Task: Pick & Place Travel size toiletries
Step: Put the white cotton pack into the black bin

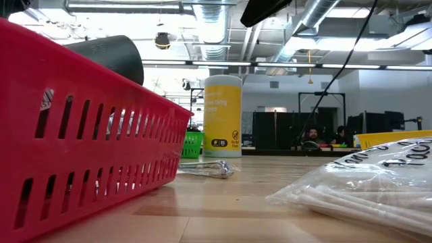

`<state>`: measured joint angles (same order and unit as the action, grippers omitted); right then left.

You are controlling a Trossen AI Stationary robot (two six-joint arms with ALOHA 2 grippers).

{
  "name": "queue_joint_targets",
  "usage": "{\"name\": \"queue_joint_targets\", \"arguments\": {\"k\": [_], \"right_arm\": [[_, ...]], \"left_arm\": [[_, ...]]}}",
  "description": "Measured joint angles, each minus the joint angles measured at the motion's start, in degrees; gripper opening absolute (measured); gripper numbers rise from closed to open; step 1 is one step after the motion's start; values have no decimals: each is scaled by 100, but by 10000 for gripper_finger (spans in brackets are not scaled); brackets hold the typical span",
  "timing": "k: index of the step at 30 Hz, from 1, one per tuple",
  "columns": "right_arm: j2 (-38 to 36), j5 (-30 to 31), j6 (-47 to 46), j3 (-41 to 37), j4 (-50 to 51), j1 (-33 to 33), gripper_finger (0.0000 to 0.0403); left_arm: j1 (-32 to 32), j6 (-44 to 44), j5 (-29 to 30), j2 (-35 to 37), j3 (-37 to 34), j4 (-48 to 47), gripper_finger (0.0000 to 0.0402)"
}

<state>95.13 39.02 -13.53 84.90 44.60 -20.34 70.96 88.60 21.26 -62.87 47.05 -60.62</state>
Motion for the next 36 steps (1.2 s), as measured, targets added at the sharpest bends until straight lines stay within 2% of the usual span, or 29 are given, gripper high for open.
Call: {"name": "queue_joint_targets", "arguments": {"k": [9, 29, 36], "right_arm": [[0, -2, -1, -2, -2, 0, 123], [0, -7, -1, -2, -2, 22, 123], [0, -208, -45, -2, 5, 22, 123]], "left_arm": [[0, 37, 2, -92, 0, -5, 101], [-44, 205, 91, -38, -2, -339, 178], [-44, 170, 574, 151, -2, -372, 179]]}}
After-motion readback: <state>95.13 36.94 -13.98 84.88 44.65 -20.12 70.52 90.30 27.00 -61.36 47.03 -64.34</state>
